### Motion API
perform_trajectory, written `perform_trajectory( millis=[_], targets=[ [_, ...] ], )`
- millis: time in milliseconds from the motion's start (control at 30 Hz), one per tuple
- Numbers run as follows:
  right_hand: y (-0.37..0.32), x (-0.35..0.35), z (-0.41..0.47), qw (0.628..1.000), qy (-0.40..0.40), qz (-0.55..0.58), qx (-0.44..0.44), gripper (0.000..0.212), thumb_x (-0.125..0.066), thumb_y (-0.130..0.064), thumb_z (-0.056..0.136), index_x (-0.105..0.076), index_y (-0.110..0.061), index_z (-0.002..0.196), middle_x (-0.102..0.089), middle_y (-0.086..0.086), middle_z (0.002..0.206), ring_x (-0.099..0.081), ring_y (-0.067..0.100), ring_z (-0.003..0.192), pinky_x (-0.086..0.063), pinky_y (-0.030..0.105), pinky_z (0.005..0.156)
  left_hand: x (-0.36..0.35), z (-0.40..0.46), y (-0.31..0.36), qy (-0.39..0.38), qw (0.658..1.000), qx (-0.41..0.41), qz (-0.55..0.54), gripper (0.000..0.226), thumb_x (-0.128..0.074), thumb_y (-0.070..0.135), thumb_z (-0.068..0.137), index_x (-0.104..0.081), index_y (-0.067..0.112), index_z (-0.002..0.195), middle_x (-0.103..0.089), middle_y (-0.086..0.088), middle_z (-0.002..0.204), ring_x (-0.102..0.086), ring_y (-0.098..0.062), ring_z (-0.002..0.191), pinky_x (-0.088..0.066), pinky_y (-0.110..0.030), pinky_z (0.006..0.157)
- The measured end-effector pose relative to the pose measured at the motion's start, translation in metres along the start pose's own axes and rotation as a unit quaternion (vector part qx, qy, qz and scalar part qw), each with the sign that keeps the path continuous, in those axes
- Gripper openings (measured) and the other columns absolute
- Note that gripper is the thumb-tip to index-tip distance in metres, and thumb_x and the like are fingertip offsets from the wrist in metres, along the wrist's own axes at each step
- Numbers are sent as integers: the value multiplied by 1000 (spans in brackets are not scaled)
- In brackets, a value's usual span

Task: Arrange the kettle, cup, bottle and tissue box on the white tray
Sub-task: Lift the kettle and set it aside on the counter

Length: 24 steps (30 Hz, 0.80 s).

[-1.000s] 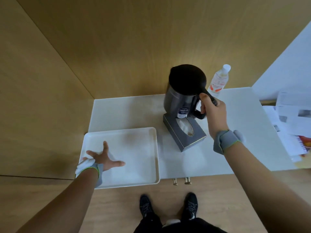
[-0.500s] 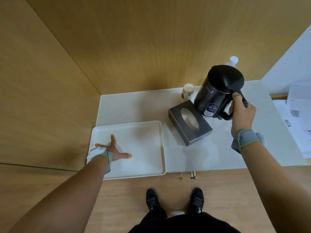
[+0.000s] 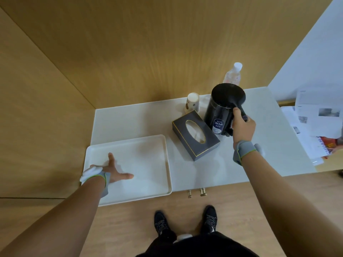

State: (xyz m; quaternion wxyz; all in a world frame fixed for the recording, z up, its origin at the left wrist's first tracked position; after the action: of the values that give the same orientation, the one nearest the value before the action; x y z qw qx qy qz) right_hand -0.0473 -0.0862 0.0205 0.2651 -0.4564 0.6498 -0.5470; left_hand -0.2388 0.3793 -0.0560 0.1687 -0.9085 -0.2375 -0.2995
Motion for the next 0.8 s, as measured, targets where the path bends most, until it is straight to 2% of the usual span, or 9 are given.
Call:
perform_trajectory(
  millis=[167, 300, 433, 500, 600, 700, 767, 800],
  targets=[
    [10, -3, -3, 1000, -20, 1, -15, 47, -68, -57, 77, -49, -16, 67, -40, 11, 70, -37, 22, 69, -35, 38, 65, 0, -2, -5, 15, 1000, 26, 5, 155, -59, 100, 53, 32, 32, 157, -19, -16, 172, -18, -51, 154, -26, -52, 122],
    [13, -5, -6, 999, -34, 19, -14, 43, -67, -56, 79, -54, -15, 73, -44, 11, 71, -41, 23, 70, -39, 37, 66, -1, -4, -5, 19, 999, 34, -16, 154, -63, 98, 54, 32, 33, 157, -14, -24, 171, -9, -55, 155, -21, -57, 124],
    [21, -4, -13, 999, -45, 22, -18, 45, -66, -55, 83, -47, -20, 61, -48, -6, 53, -44, 18, 58, -43, 38, 66, -2, -7, -3, 24, 999, 35, -24, 152, -66, 94, 60, 30, 31, 159, -12, -27, 170, -6, -56, 155, -19, -58, 124],
    [24, -4, -16, 999, -53, 13, -4, 44, -65, -56, 86, -49, -22, 62, -51, -12, 52, -48, 9, 52, -46, 37, 67, -5, -9, -2, 27, 998, 31, -51, 150, -70, 88, 63, 29, 30, 159, -2, -35, 168, -1, -57, 155, -17, -58, 125],
    [23, -2, -20, 998, -49, -24, 20, 39, -65, -63, 88, -59, -25, 81, -63, -5, 79, -59, 13, 73, -55, 43, 79, -8, -13, -2, 35, 993, 20, -109, 147, -76, 81, 67, 27, 32, 160, 19, -42, 162, 1, -59, 154, -16, -58, 125],
    [21, 11, -27, 995, 55, -54, 67, 55, -69, -63, 86, -60, -16, 114, -62, 4, 112, -61, 23, 104, -50, 37, 96, -14, -18, -3, 51, 993, 18, -109, 139, -70, 86, 68, 23, 40, 160, 20, -38, 164, 0, -62, 152, -12, -63, 124],
    [13, 15, -42, 981, 125, -67, 134, 57, -69, -58, 89, -59, -13, 122, -57, 0, 116, -57, 27, 112, -42, 28, 95, -19, -20, -3, 63, 992, 16, -110, 133, -66, 88, 69, 20, 43, 161, 17, -33, 166, -1, -63, 151, -17, -64, 123],
    [7, 15, -52, 972, 135, -67, 181, 46, -69, -54, 92, -59, -20, 120, -55, -7, 113, -57, 22, 110, -40, 25, 93, -22, -20, -3, 71, 992, 12, -107, 131, -63, 89, 70, 18, 44, 161, 16, -32, 167, -3, -63, 151, -20, -63, 122]
  ],
)
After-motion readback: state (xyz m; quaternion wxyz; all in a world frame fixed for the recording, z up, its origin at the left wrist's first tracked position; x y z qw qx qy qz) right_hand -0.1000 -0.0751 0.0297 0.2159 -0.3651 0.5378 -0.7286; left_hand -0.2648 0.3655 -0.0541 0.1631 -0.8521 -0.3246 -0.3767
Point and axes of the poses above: each hand's wrist, its own z-axis towards the middle knuckle, its own x-axis out of the back of the hand, y = z × x, the point moved 4 cm from there along z, towards the middle knuckle
